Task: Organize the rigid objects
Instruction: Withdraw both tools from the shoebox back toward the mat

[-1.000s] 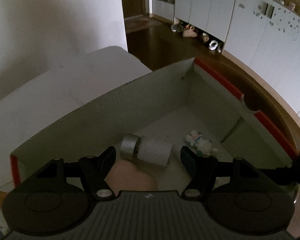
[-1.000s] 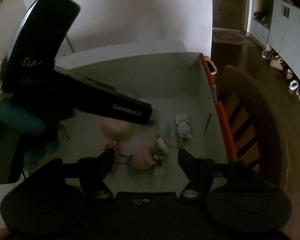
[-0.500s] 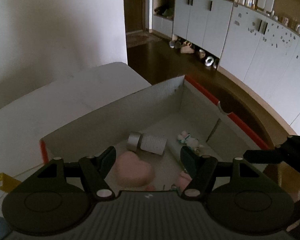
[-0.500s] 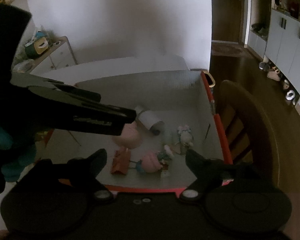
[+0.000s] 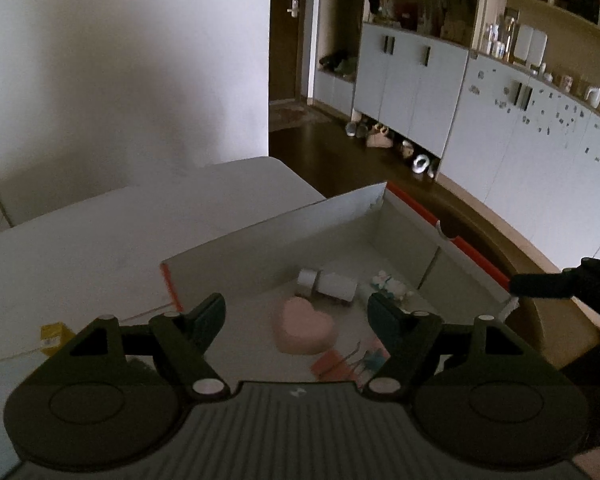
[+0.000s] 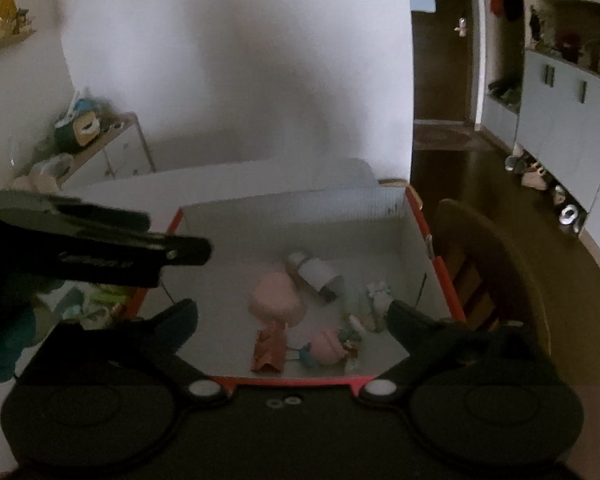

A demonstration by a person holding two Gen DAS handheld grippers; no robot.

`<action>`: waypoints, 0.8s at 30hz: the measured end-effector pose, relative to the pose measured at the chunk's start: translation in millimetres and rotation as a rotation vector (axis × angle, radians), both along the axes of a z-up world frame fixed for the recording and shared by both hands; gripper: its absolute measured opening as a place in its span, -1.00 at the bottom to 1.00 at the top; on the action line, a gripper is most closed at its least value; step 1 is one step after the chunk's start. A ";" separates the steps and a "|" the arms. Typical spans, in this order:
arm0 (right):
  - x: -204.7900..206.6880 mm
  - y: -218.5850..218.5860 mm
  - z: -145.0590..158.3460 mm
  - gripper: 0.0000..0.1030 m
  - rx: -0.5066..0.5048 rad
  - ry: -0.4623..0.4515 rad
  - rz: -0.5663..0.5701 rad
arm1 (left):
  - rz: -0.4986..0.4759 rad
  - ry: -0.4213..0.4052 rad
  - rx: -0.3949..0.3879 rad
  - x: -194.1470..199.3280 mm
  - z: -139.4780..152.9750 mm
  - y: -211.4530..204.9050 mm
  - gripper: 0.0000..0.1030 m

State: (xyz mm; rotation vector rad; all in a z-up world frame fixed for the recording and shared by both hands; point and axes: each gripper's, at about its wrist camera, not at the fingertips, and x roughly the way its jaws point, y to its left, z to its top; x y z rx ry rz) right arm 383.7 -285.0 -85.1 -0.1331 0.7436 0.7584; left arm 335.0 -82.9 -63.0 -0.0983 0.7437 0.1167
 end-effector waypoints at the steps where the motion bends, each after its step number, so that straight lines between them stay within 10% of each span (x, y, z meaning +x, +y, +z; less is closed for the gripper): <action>1: -4.2 1.3 1.4 0.99 0.005 -0.007 -0.008 | -0.001 -0.006 -0.002 -5.7 1.0 3.0 0.52; 24: -110.4 103.3 3.1 0.99 0.009 0.017 -0.055 | 0.060 -0.051 0.010 -121.7 -17.2 130.0 0.59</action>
